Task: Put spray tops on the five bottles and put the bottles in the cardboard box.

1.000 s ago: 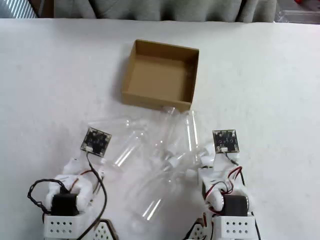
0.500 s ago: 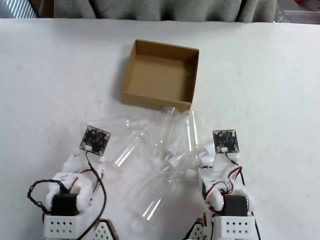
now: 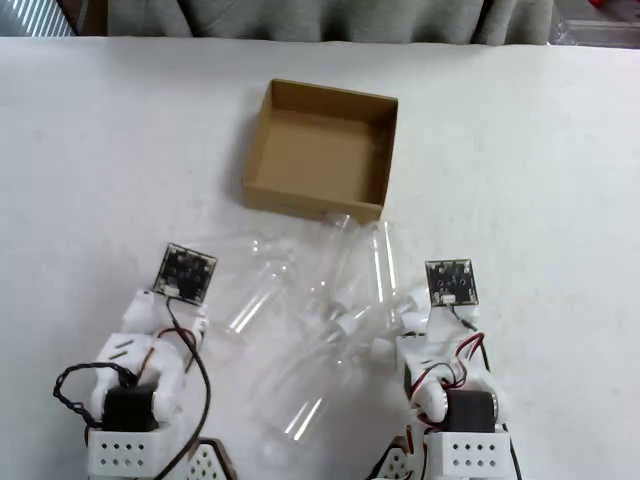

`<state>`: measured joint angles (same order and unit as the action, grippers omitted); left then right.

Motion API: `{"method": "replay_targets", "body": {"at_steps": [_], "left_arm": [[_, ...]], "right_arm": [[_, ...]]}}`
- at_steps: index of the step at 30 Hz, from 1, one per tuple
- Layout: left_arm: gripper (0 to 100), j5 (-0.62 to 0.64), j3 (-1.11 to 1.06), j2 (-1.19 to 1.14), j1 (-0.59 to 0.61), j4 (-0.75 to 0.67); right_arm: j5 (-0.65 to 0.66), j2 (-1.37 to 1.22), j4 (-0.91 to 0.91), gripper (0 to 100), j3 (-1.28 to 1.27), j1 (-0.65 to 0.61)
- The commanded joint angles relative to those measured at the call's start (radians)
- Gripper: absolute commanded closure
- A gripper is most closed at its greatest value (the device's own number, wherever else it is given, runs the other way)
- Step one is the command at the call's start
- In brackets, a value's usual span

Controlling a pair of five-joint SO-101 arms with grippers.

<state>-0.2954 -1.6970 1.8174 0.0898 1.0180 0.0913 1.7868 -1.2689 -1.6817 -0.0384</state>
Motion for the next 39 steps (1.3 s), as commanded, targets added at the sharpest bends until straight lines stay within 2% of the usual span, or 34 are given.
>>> {"method": "replay_targets", "body": {"at_steps": [1,3,6,11,15,19,22,30,39], "left_arm": [[98,-0.011,0.008,0.015,0.001,0.009],[98,-0.011,0.023,0.015,0.007,0.054],[98,-0.012,0.028,0.015,0.008,0.071],[98,-0.012,0.025,0.015,0.045,0.066],[98,-0.012,0.026,0.015,0.079,0.066],[98,-0.012,0.026,0.015,0.084,0.066],[98,-0.012,0.026,0.015,0.084,0.066],[98,-0.012,0.026,0.015,0.084,0.066],[98,-0.012,0.026,0.015,0.084,0.066]], "right_arm": [[0.008,0.018,-0.004,98.1,0.005,0.015],[0.008,0.018,-0.005,98.1,0.046,0.074],[0.02,0.018,0.036,98.1,0.061,0.228],[0.359,0.018,0.097,98.1,0.02,0.249],[0.427,0.018,0.13,98.1,0.026,0.252],[0.687,0.018,0.16,98.1,0.072,0.251],[0.779,0.016,0.157,98.1,0.121,0.246],[0.807,-0.027,0.157,98.1,0.245,0.236],[0.801,-0.561,0.156,98.1,0.439,0.133]]}}
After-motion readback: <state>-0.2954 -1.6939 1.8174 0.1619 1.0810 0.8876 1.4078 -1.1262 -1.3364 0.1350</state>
